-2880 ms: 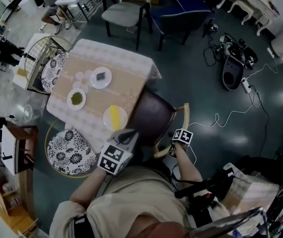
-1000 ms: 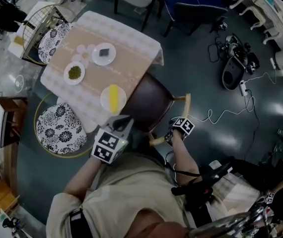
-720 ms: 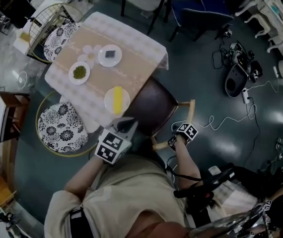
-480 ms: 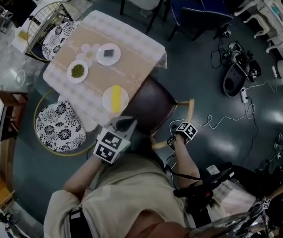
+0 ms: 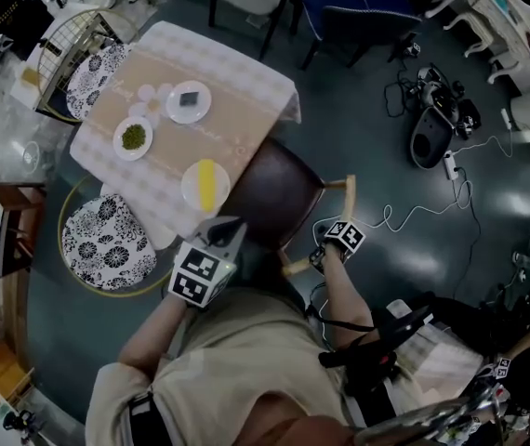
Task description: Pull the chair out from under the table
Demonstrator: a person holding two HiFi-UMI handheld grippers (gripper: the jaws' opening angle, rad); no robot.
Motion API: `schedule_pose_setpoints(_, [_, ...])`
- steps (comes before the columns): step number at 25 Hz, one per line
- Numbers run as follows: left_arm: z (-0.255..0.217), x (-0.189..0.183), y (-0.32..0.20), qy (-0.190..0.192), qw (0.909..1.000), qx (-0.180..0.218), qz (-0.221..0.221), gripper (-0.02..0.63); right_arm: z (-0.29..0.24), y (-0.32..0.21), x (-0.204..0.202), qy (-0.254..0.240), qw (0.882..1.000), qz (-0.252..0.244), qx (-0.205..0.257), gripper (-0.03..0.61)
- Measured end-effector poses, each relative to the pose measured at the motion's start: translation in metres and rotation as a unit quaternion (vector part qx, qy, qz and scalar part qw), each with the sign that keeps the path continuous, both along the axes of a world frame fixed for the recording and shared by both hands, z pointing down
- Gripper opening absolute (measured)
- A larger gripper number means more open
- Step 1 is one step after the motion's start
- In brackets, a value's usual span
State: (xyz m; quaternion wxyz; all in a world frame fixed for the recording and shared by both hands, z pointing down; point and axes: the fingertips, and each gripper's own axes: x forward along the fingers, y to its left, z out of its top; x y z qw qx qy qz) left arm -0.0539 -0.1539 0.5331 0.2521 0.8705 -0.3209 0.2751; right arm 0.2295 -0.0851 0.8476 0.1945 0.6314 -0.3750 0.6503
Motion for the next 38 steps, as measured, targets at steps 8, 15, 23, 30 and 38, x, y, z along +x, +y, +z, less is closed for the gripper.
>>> schedule_pose_setpoints(8, [0.0,0.002,-0.001,0.006,1.0,0.003,-0.004,0.007,0.0,0.0,0.002,0.004,1.0,0.003,0.002,0.147])
schedule_pose_setpoints(15, [0.003,-0.002,0.0,-0.003,1.0,0.002,-0.005,0.008,0.0,-0.001,0.003,0.005,1.0,0.003,0.004,0.147])
schedule_pose_setpoints(23, [-0.002,0.005,-0.001,-0.001,1.0,0.004,-0.002,0.008,0.001,-0.003,0.007,0.004,1.0,0.0,0.008,0.147])
schedule_pose_setpoints(30, [-0.002,0.012,0.0,0.001,1.0,0.003,0.001,0.006,-0.002,0.0,0.016,0.004,1.0,0.0,0.006,0.147])
schedule_pose_setpoints(38, [-0.001,0.019,-0.002,-0.001,1.0,0.0,0.007,0.008,-0.006,-0.001,0.025,0.006,1.0,-0.005,0.005,0.149])
